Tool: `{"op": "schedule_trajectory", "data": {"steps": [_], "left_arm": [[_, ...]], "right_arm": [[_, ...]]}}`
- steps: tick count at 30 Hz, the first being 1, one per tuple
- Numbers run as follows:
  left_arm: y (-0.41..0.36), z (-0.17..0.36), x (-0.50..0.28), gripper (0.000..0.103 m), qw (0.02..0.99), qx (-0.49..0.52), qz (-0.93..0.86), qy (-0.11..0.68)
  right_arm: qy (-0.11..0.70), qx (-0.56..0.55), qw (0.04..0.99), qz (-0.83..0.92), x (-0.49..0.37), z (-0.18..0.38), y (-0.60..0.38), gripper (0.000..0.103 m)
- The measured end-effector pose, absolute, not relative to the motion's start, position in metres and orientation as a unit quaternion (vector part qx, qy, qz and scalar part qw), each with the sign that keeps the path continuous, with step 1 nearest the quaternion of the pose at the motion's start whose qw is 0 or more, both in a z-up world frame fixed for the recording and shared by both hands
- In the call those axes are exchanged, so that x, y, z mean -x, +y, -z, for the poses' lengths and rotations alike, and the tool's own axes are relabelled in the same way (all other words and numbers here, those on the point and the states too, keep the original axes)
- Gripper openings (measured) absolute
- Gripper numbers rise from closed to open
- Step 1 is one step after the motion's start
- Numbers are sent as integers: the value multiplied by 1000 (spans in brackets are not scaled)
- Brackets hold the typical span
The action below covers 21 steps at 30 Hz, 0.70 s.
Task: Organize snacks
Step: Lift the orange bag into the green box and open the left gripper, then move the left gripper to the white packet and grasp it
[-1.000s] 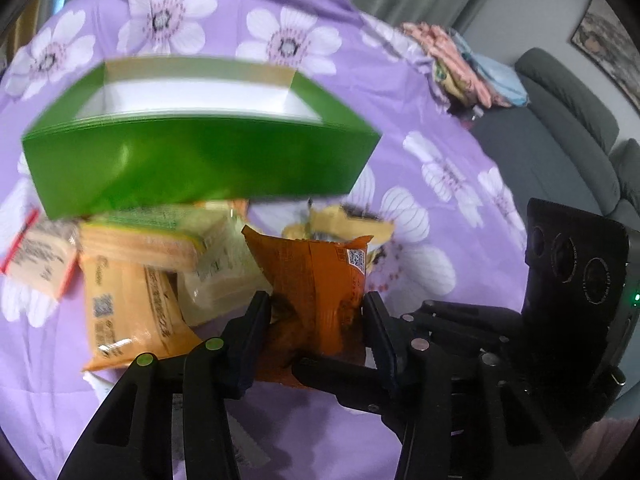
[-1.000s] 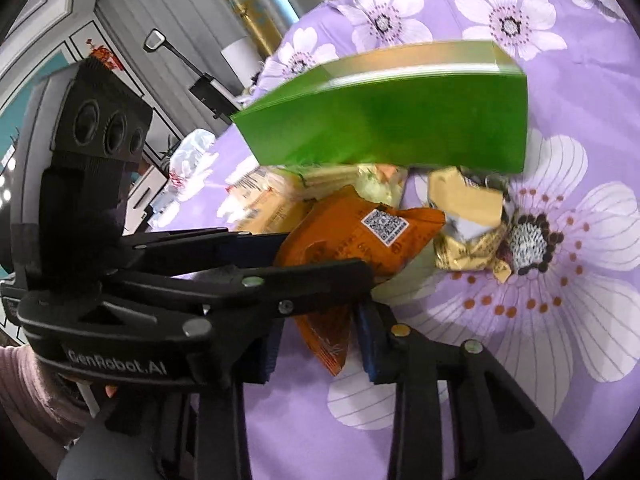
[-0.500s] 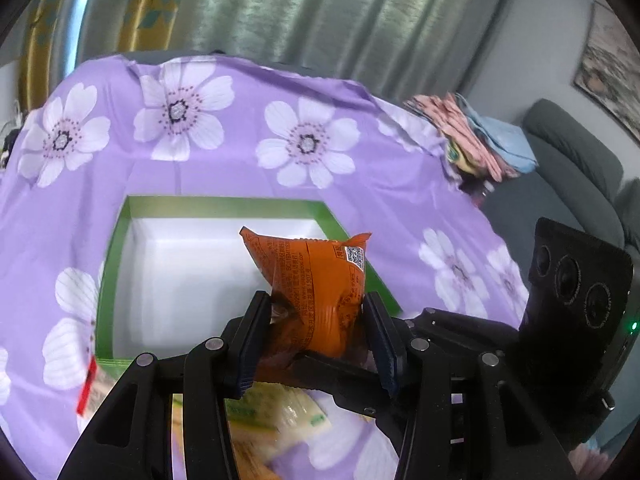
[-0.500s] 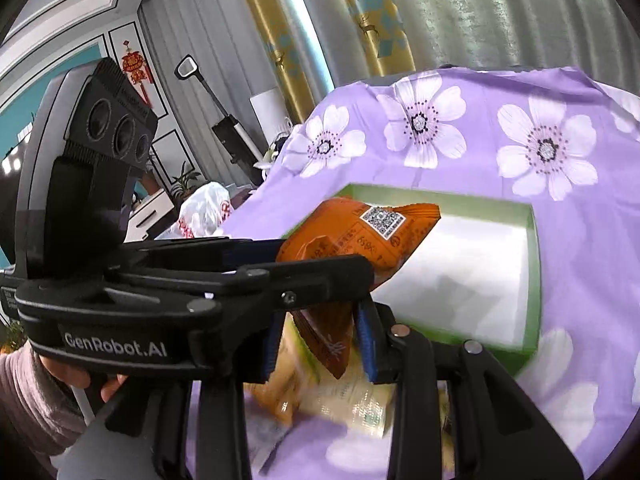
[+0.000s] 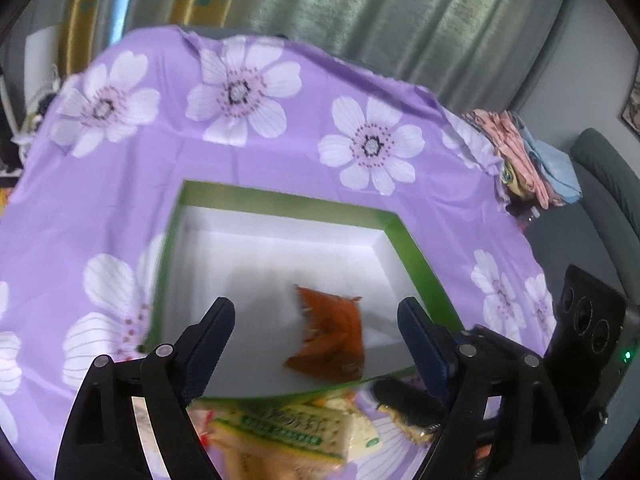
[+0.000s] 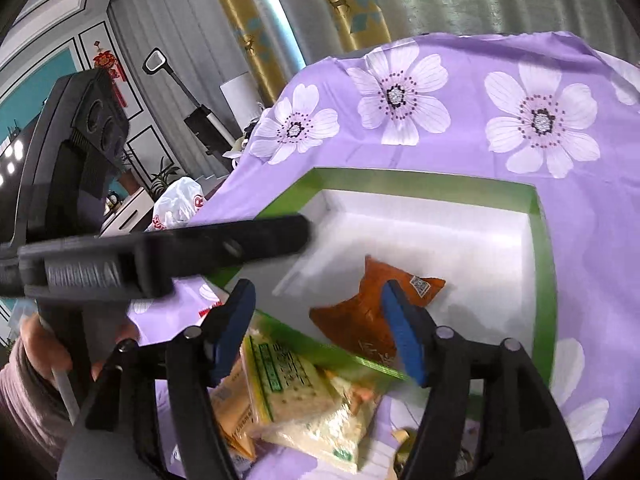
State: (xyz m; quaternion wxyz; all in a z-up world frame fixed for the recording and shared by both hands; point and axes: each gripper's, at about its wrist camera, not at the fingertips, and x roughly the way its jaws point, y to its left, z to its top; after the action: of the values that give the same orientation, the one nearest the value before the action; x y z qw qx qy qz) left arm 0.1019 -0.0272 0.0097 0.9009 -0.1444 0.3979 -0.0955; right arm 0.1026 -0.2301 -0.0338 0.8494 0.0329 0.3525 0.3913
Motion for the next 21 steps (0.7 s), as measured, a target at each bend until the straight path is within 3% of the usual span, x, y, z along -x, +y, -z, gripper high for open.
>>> {"op": "schedule_trajectory", "data": {"steps": [9, 21], "left_arm": [[-6, -15, -48, 83, 908, 142, 63, 389], [2, 18, 14, 83, 888, 171, 33, 426]], "right_arm": [[346, -45, 851, -392, -64, 29, -260, 73], [389, -32, 822, -416, -15, 56, -262, 73]]}}
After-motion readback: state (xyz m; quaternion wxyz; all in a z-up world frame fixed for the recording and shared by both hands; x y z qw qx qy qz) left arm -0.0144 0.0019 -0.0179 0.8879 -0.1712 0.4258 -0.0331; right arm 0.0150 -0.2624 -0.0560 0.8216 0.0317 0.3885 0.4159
